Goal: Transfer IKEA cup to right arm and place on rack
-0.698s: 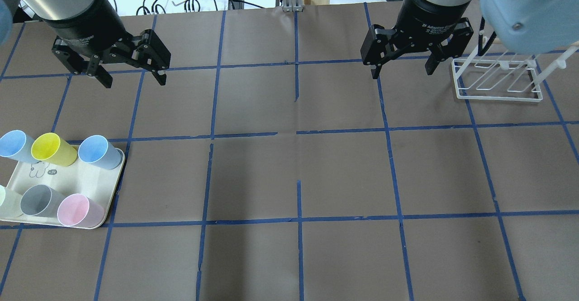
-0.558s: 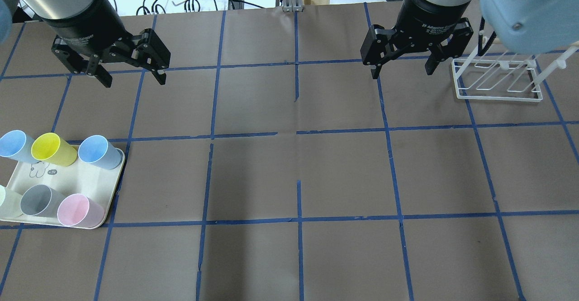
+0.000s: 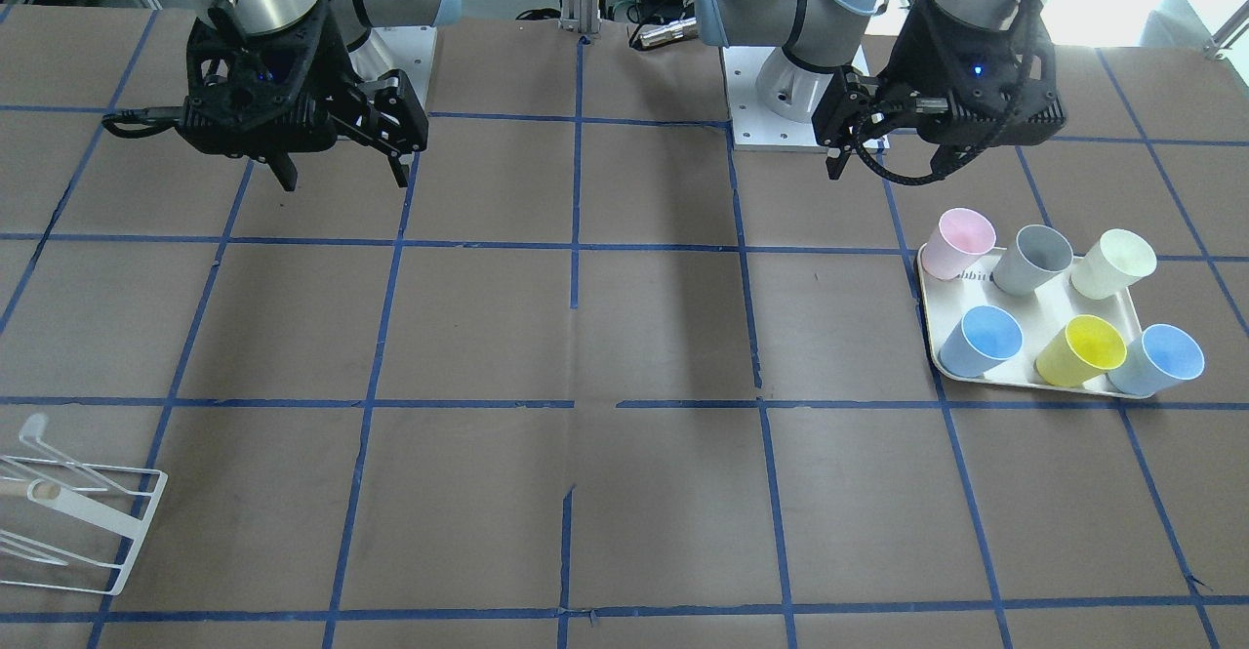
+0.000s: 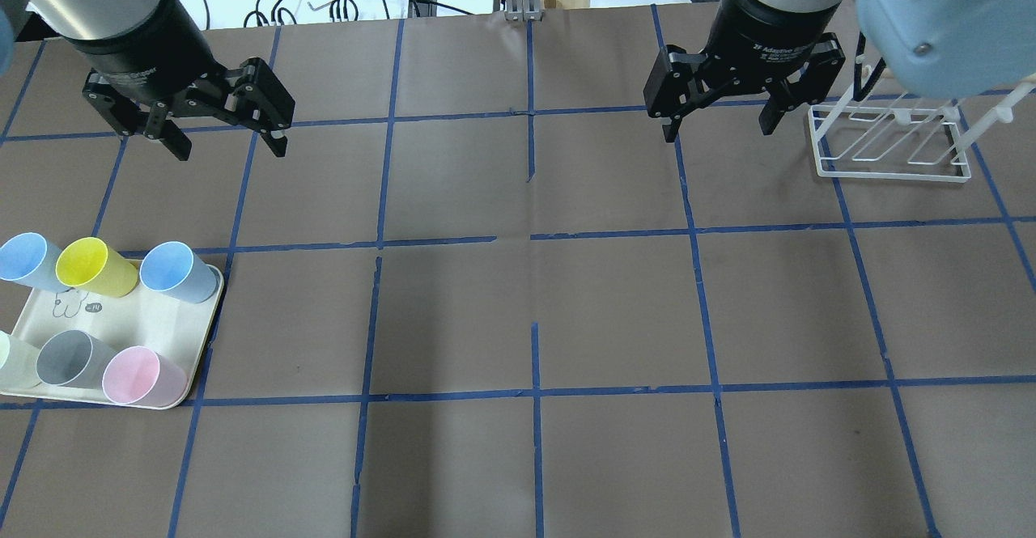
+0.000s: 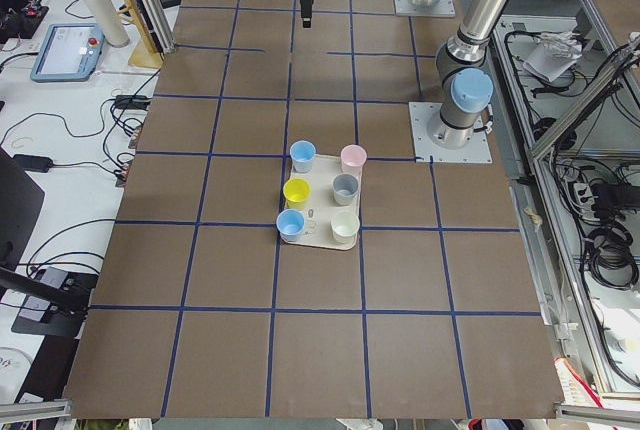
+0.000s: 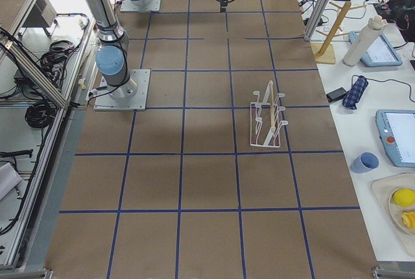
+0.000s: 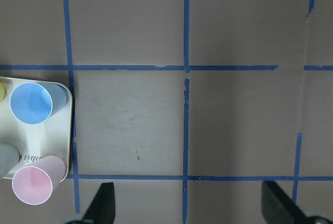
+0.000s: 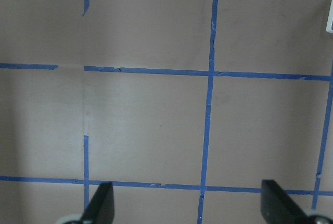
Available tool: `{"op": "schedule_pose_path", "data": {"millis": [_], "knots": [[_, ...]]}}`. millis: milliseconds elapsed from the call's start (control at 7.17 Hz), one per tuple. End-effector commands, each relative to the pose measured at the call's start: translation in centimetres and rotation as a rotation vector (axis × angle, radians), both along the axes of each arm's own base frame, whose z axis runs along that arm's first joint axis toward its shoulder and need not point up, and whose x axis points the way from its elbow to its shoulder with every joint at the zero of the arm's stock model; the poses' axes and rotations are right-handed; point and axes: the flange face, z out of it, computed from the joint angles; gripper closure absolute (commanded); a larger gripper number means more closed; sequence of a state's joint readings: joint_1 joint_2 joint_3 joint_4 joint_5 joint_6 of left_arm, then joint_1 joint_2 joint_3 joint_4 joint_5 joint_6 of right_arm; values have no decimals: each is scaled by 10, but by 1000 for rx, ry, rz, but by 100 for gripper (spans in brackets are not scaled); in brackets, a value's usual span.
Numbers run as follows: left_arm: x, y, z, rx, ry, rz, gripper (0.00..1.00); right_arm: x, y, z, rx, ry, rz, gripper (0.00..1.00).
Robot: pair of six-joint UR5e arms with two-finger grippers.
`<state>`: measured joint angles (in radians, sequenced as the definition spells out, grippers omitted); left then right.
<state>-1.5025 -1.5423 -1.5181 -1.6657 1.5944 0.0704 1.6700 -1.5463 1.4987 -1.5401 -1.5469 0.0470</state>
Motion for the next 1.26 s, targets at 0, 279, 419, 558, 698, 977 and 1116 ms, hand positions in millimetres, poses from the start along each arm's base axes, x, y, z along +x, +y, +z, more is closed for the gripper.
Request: {"op": "schedule_pose_path", "data": {"millis": [0, 279, 419, 558, 698, 977, 1116], "knots": [[78, -6, -9, 33, 12, -63, 0, 0, 0, -1, 1, 1, 0, 0], [181, -2, -35, 69, 52, -141, 0, 0, 0, 0, 0, 1, 0, 0], [240, 4, -55, 69, 76, -179, 0, 0, 0, -1, 1, 1, 0, 0], [286, 12, -76, 48, 70, -208, 0, 0, 0, 0, 0, 1, 0, 0], [317, 22, -98, 32, 53, -250, 0, 0, 0, 0, 0, 1, 0, 0], [398, 57, -131, -7, 9, -291, 0, 0, 0, 0, 0, 1, -2, 0], [424, 72, -143, 0, 27, -272, 0, 0, 0, 0, 0, 1, -2, 0]]}}
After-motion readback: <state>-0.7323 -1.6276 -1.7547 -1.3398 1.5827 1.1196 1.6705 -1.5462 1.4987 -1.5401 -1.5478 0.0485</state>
